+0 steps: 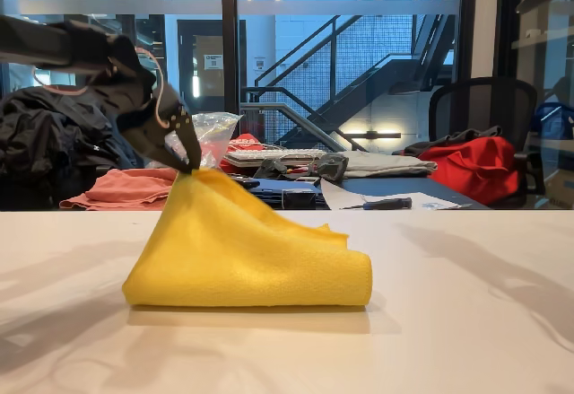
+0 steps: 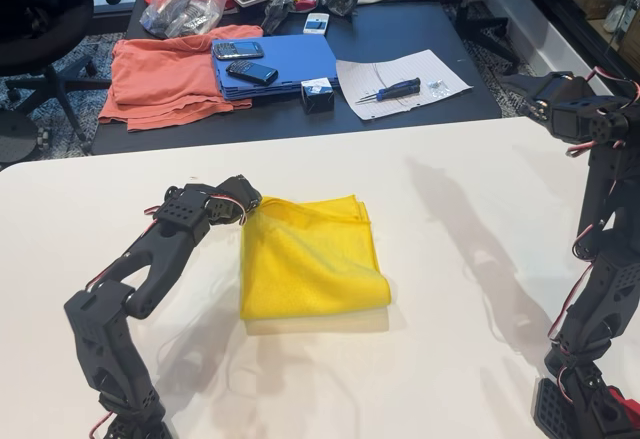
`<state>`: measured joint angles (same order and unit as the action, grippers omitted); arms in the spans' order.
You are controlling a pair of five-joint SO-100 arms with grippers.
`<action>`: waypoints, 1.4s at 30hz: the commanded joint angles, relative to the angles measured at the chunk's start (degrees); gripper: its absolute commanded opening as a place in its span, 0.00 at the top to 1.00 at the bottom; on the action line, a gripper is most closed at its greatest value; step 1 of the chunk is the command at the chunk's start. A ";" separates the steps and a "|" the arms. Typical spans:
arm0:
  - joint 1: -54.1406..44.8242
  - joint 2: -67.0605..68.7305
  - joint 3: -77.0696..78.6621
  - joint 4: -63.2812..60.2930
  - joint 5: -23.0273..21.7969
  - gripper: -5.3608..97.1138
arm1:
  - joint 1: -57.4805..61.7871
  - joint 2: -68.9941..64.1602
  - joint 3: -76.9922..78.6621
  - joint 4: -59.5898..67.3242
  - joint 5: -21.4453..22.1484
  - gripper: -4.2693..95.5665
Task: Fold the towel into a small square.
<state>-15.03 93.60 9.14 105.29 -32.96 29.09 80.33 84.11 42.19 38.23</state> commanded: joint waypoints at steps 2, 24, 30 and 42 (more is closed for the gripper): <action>-0.44 0.35 -0.26 1.41 0.09 0.74 | -1.32 -1.14 -4.66 -1.41 0.00 0.97; -0.18 0.79 -0.26 1.41 0.09 0.74 | -2.99 -10.46 -11.60 -1.23 -0.09 0.96; -0.44 1.05 -0.26 1.41 0.09 0.74 | -6.15 -10.55 -11.60 -1.23 0.09 0.84; 0.00 0.44 -0.09 2.02 0.09 0.74 | -4.92 -6.50 -15.73 4.39 -0.79 0.63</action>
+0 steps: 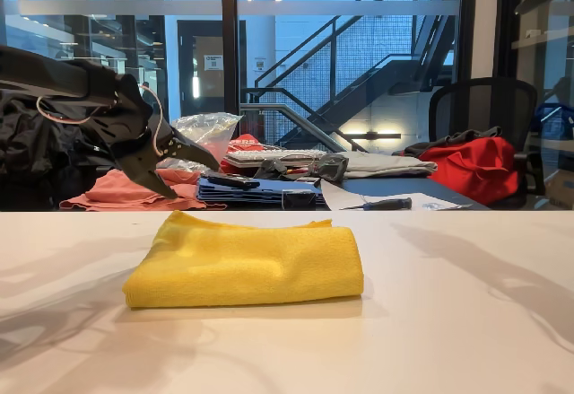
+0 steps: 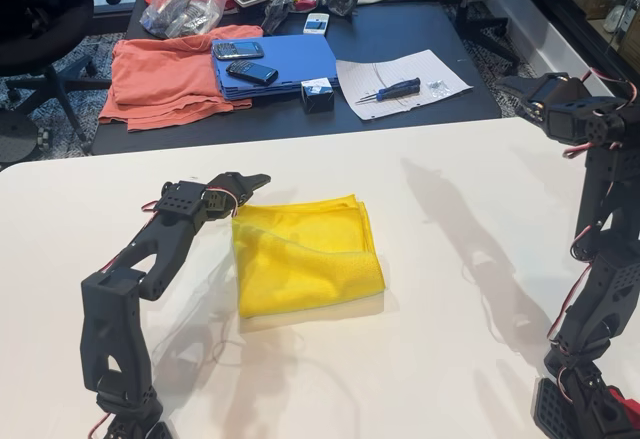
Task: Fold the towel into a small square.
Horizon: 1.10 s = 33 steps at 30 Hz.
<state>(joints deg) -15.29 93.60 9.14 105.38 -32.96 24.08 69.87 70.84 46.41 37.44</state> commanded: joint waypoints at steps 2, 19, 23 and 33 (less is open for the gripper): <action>0.35 0.35 0.97 1.93 0.97 0.74 | 0.09 9.23 -4.75 2.81 0.00 0.65; -17.05 -22.32 9.14 -22.68 -4.39 0.74 | -5.19 49.39 -17.31 23.55 0.00 0.81; -20.39 -29.36 9.05 -29.97 -15.64 0.74 | -5.19 55.46 -20.13 23.03 0.00 0.81; -24.43 -43.33 9.05 -46.76 -47.02 0.74 | -5.36 60.03 -20.92 23.73 0.00 0.82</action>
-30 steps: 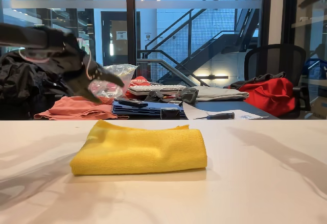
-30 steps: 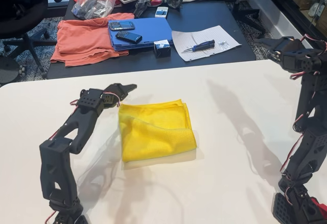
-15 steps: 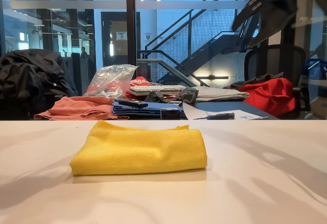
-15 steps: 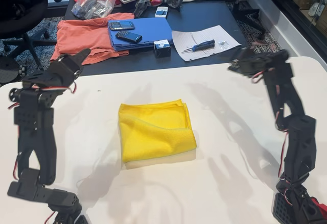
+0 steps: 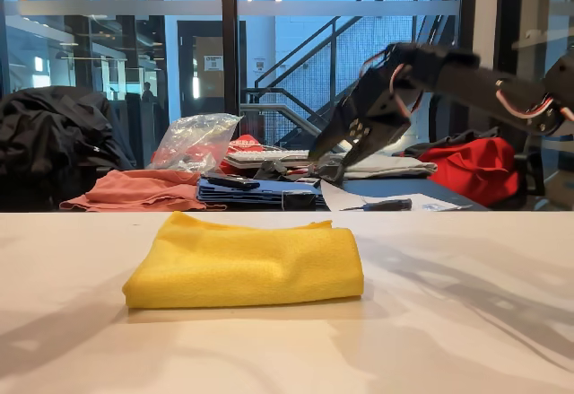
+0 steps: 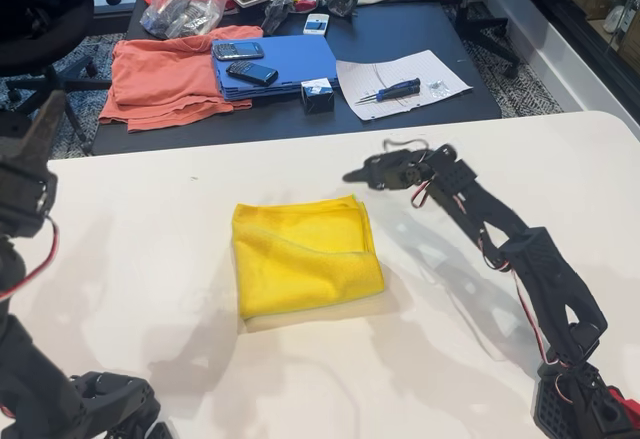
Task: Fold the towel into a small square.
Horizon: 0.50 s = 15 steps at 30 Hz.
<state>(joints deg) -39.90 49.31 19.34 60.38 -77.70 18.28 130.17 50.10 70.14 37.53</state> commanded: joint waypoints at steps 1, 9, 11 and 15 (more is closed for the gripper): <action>0.09 -0.18 -1.14 -3.78 -4.66 0.74 | 0.44 -0.26 -0.18 0.00 -0.09 0.82; 2.11 -6.77 -0.88 -8.70 -12.92 0.74 | 0.44 -0.18 -0.35 0.00 -0.09 0.82; 2.81 -7.65 -0.88 -8.61 -13.27 0.74 | 0.44 -0.18 -0.35 0.00 -0.09 0.82; 3.78 -8.53 -1.05 -8.61 -13.89 0.74 | 0.44 -0.44 -0.35 -0.09 -0.09 0.82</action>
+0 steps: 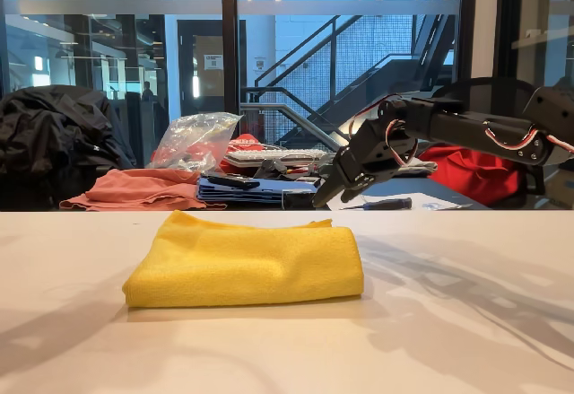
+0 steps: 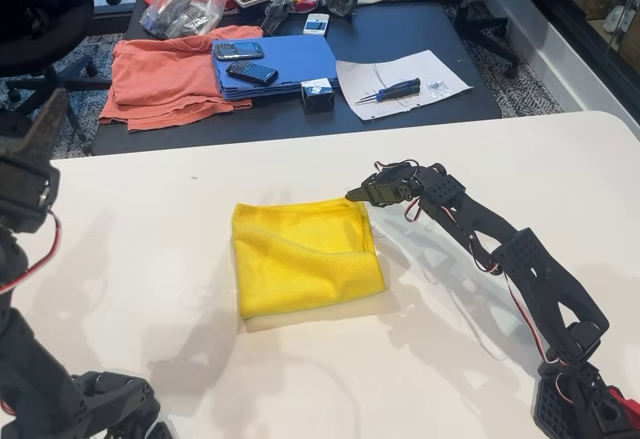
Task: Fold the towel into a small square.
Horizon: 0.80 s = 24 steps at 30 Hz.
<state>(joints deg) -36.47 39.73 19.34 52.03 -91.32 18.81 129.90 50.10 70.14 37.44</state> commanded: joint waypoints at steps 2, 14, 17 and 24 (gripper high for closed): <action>0.97 1.05 -0.62 -0.26 -0.26 0.74 | -0.09 -0.35 -0.35 -0.44 0.09 0.82; -0.26 -0.79 -1.05 3.52 0.44 0.74 | -0.62 -0.79 0.18 -0.26 0.62 0.82; -1.32 -0.70 -1.14 8.88 0.53 0.74 | -4.22 -0.79 0.26 -0.18 0.26 0.82; -2.02 -0.70 -1.23 11.43 0.70 0.75 | -8.44 -0.88 0.26 -0.18 0.09 0.82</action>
<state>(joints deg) -38.41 37.71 19.69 63.54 -90.62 10.37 129.20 50.54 70.14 37.62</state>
